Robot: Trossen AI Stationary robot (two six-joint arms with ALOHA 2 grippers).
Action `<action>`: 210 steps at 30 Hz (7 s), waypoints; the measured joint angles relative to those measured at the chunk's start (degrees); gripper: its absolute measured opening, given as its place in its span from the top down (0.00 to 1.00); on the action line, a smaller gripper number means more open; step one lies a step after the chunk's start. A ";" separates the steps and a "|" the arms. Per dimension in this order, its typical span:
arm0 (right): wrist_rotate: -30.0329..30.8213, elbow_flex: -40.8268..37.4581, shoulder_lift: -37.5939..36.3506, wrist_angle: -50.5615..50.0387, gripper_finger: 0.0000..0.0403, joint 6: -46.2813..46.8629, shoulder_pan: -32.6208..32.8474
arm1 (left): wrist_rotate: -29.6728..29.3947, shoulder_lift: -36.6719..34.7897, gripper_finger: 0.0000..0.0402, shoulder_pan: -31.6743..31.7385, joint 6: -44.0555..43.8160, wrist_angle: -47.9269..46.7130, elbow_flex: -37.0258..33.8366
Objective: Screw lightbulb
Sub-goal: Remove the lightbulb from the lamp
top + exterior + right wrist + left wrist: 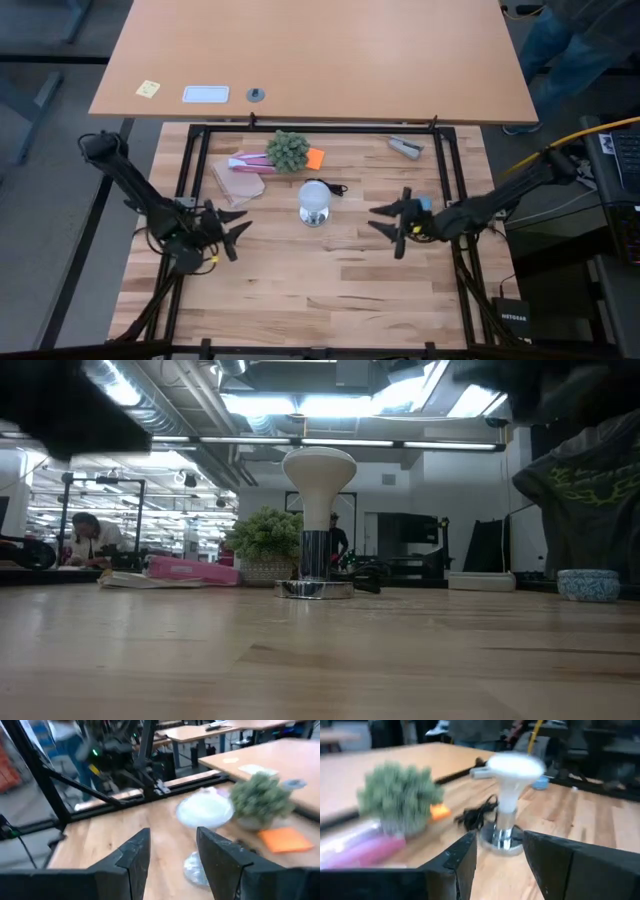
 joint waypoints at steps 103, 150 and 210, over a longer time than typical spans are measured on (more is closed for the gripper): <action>-21.35 -7.27 37.76 40.72 0.58 0.78 -14.88 | 67.03 52.50 0.41 49.90 43.70 76.17 10.24; -20.49 4.32 46.35 10.06 0.58 9.70 -35.45 | 67.01 52.48 0.60 49.83 43.22 74.20 10.30; -0.78 10.57 33.86 -5.24 0.58 1.49 -22.41 | 60.23 52.50 0.61 45.29 43.64 73.93 10.18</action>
